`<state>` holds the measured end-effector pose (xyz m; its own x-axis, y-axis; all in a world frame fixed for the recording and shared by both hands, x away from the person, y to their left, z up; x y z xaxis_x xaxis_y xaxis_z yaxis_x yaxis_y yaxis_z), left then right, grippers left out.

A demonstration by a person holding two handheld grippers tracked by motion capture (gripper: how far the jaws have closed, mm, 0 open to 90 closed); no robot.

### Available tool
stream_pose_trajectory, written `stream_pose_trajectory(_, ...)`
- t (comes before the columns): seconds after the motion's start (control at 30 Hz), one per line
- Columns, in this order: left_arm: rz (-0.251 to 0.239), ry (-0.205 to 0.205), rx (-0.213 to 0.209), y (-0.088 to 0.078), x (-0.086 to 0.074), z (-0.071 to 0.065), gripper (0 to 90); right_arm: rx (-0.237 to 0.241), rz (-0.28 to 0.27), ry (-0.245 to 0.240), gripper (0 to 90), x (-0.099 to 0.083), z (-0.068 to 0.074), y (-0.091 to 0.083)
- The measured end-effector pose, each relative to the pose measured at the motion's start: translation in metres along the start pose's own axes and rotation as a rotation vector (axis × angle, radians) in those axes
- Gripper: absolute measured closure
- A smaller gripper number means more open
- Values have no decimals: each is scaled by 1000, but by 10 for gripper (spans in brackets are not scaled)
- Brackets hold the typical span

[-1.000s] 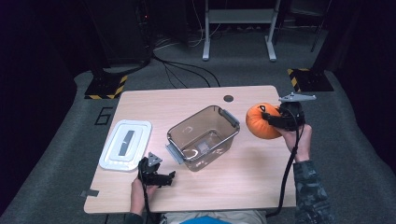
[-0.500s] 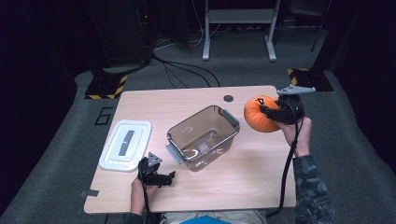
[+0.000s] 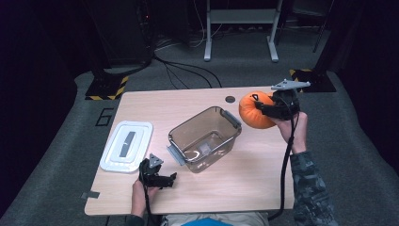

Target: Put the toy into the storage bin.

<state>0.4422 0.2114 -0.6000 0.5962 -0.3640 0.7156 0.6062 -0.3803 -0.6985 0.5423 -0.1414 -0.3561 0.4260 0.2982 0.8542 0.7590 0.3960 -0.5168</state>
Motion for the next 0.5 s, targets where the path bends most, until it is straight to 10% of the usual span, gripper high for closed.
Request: stream_pose_trajectory(0.5,1,1,0,0,0,0,21,49,-10,-45,564,19,26,10)
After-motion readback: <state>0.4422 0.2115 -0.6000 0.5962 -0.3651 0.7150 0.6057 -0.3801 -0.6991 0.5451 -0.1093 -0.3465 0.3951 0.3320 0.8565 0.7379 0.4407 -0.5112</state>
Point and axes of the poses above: each handheld gripper's, and its own axes: y roughly forward along the jaws, x roughly out of its top, z roughly to its left, the point moved 10 cm from there along y, roughly forward along the jaws, and after that the axes turned 1 degree about -x, right-handed, at the moved point
